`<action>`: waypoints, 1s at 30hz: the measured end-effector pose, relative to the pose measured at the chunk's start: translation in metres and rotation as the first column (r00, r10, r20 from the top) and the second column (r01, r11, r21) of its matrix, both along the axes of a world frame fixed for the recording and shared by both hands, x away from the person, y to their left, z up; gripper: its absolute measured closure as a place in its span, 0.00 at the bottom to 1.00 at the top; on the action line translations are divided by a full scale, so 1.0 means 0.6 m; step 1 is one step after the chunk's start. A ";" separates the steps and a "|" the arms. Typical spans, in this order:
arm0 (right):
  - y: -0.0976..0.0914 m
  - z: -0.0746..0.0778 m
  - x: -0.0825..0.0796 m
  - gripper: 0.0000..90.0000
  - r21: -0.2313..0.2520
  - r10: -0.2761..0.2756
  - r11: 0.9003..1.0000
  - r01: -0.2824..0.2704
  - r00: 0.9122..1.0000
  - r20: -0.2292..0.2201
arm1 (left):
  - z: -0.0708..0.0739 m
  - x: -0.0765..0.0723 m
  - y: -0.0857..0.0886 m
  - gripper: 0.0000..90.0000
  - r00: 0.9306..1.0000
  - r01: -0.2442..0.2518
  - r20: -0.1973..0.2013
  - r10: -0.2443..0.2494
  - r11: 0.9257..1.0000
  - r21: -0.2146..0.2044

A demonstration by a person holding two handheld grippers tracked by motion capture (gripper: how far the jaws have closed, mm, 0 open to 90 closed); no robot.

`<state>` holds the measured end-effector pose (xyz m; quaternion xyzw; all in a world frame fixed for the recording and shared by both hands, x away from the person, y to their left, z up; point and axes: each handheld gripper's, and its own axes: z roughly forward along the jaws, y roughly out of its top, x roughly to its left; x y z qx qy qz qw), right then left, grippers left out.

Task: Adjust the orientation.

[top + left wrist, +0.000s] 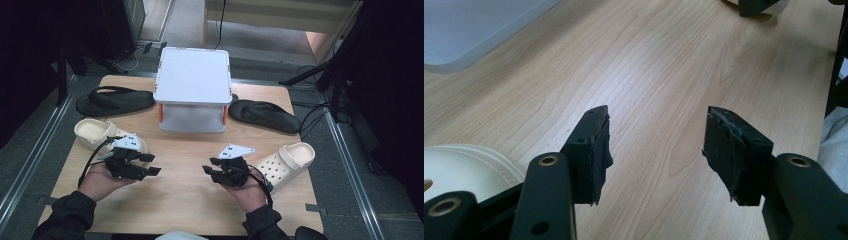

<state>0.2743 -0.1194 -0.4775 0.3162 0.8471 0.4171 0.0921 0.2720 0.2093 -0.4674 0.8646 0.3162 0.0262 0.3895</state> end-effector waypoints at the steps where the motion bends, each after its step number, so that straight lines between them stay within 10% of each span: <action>1: -0.001 0.001 0.001 0.70 0.013 0.008 1.000 -0.007 1.000 -0.010 | 0.000 0.000 0.000 0.49 1.000 -0.001 0.002 0.001 1.000 0.001; 9: -0.003 0.009 -0.004 0.80 0.045 0.013 0.999 -0.011 0.999 -0.035 | 0.007 -0.002 0.012 0.64 1.000 0.012 -0.019 -0.012 0.999 -0.030; 14: 0.001 0.009 -0.010 0.75 0.027 0.034 0.999 -0.033 0.999 -0.026 | 0.028 -0.006 0.034 0.56 1.000 -0.010 -0.007 0.010 1.000 -0.028; 22: 0.009 0.008 -0.015 0.82 0.011 0.059 0.998 -0.058 0.998 -0.036 | 0.062 -0.009 0.108 0.91 0.998 -0.064 0.020 0.064 0.997 -0.041; 30: 0.011 0.005 -0.016 0.81 0.000 0.069 0.998 -0.069 0.997 -0.040 | 0.090 0.007 0.182 1.00 0.991 -0.126 0.039 0.126 0.992 0.008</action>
